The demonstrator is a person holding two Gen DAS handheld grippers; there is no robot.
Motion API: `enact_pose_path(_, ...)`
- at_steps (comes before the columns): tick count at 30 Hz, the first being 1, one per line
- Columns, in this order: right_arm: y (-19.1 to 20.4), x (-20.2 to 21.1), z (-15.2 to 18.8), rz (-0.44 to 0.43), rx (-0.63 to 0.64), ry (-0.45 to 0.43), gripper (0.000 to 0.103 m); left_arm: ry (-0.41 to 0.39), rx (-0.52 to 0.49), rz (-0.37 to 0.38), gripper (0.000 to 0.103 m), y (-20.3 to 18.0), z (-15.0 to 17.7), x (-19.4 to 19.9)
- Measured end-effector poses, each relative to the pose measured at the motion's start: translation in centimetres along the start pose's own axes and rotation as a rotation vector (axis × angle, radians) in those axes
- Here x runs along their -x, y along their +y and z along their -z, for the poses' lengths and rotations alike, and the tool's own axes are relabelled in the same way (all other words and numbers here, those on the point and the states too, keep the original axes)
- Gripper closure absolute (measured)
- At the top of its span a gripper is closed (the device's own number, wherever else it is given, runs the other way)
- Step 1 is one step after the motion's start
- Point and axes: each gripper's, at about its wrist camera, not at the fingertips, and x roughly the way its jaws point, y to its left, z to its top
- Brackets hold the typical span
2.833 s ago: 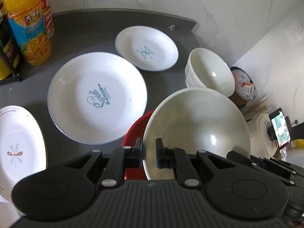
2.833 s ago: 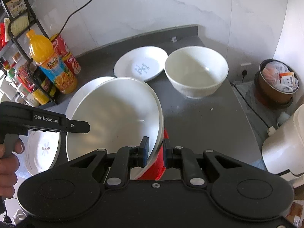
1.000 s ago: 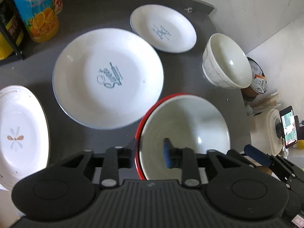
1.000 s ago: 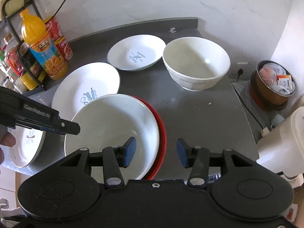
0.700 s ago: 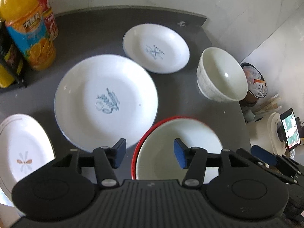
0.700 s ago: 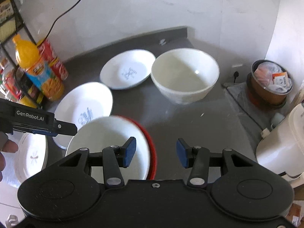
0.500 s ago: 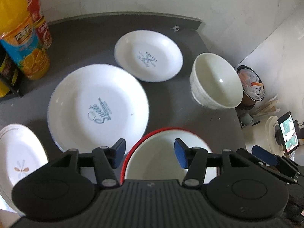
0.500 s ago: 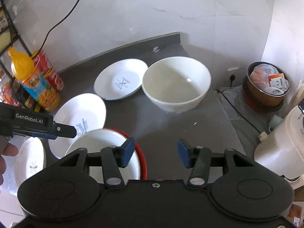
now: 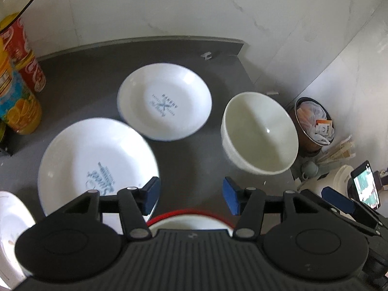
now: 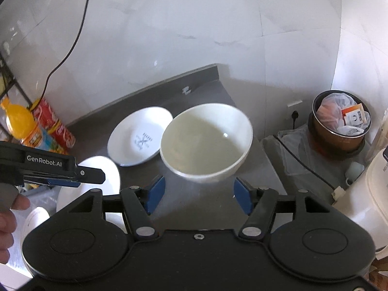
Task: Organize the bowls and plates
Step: 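Move both grippers to the second white bowl's rim, then close both grippers on the second white bowl's rim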
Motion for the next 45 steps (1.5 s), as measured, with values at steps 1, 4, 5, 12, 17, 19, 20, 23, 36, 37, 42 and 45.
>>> enact_pose_path(1, -0.3, -0.2, -0.3, -0.001, -0.003, -0.001, 0.041, -0.005, 0.003, 0.002, 0.047, -0.3, -0.3, -0.1)
enact_pose_path(4, -1.0, -0.8, -0.7, -0.008, -0.009, 0.002, 0.041, -0.025, 0.016, 0.010, 0.047, -0.9, -1.2, -0.6)
enact_pose_path(5, -1.3, -1.1, -0.9, -0.010, -0.010, 0.005, 0.041, -0.031, 0.019, 0.014, 0.047, -1.1, -1.5, -0.9)
enact_pose_path(12, -3.5, -3.3, -2.2, -0.016, -0.039, 0.021, 0.041, -0.036, 0.018, 0.010, 0.047, -2.8, -3.1, -3.6)
enact_pose_path(17, -5.0, -5.4, -2.9, -0.022, -0.045, 0.044, 0.041, -0.018, 0.024, 0.004, 0.048, -3.7, -3.7, -6.0)
enact_pose_path(19, -5.2, -6.1, -3.1, -0.023, -0.041, 0.056, 0.041, -0.017, 0.024, -0.009, 0.048, -4.0, -4.0, -7.1)
enact_pose_path(20, -5.3, -6.5, -3.2, -0.024, -0.038, 0.061, 0.041, -0.014, 0.025, -0.013, 0.048, -4.1, -4.1, -7.6)
enact_pose_path(23, -5.6, -7.5, -3.4, -0.031, -0.038, 0.073, 0.041, 0.002, 0.044, -0.014, 0.051, -4.1, -4.3, -8.9)
enact_pose_path(36, -6.4, -11.5, -2.8, -0.025, -0.077, 0.150, 0.054, 0.028, 0.089, -0.073, 0.073, -3.9, -5.0, -12.7)
enact_pose_path(37, -6.4, -11.7, -2.8, -0.026, -0.078, 0.157, 0.056, 0.031, 0.097, -0.062, 0.078, -3.8, -5.0, -12.9)
enact_pose_path(42, -6.1, -12.9, -2.3, -0.004, -0.075, 0.191, 0.078, 0.041, 0.091, -0.017, 0.099, -4.1, -5.0, -13.7)
enact_pose_path(45, -5.9, -12.8, -2.3, 0.003, -0.067, 0.189, 0.080, 0.032, 0.081, -0.025, 0.099, -4.3, -4.9, -13.3)
